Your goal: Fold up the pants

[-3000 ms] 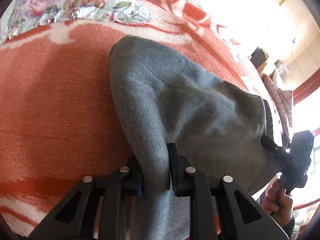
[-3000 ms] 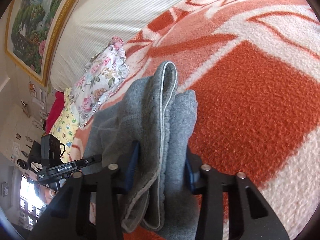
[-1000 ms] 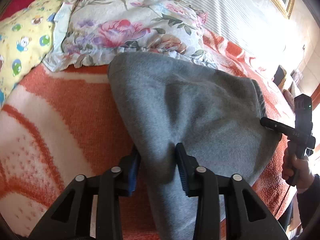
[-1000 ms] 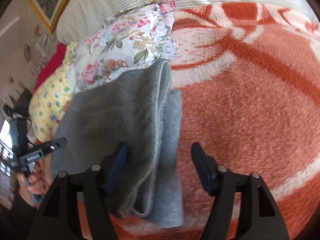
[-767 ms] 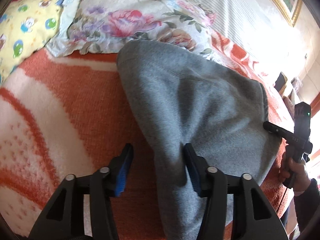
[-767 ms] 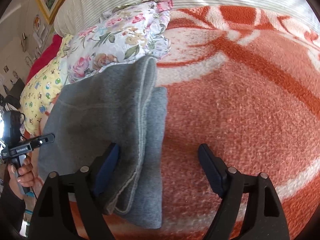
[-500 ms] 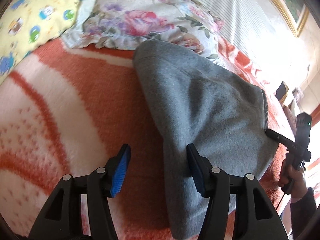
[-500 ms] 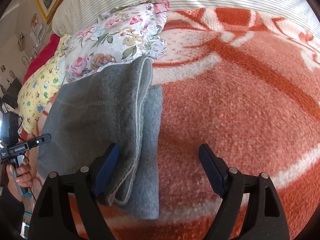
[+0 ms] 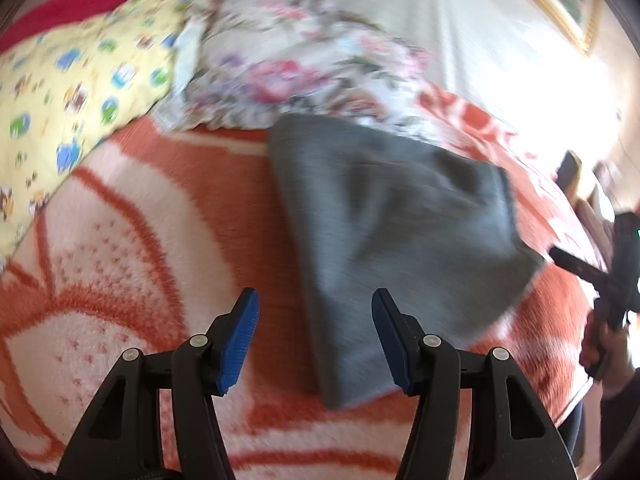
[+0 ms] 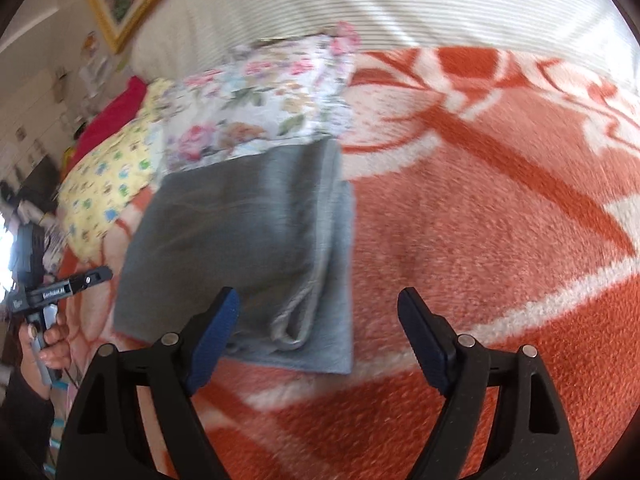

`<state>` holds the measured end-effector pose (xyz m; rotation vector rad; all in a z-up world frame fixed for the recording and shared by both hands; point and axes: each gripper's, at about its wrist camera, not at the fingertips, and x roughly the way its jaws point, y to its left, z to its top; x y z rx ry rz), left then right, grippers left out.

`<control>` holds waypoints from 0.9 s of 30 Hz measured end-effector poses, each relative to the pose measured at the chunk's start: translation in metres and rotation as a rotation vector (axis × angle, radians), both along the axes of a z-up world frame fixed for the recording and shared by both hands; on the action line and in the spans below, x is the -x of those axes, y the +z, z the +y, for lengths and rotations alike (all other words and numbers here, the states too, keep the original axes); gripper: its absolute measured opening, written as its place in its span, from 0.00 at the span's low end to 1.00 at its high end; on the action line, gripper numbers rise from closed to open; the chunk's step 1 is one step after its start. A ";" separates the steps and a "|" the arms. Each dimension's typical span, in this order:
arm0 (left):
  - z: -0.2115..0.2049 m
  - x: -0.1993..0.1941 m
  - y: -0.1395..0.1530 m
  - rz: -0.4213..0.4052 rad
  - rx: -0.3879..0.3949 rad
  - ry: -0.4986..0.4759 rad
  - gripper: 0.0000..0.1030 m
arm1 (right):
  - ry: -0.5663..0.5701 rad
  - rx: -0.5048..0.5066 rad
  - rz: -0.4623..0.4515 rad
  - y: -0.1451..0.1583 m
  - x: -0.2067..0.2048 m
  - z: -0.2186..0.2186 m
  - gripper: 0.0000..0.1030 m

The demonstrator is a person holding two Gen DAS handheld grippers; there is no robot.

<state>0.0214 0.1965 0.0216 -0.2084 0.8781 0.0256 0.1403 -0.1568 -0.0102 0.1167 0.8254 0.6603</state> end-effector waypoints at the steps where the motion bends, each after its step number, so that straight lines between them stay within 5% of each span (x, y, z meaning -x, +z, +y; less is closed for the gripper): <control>1: -0.006 0.003 0.003 -0.003 -0.010 -0.016 0.58 | 0.025 0.012 -0.013 0.003 0.004 0.004 0.80; 13: -0.055 0.020 0.020 -0.031 -0.092 -0.094 0.65 | 0.206 0.097 -0.134 0.027 0.040 0.028 0.94; 27: -0.080 0.027 0.021 -0.030 -0.270 -0.115 0.75 | 0.324 0.156 -0.148 0.022 0.049 0.041 0.96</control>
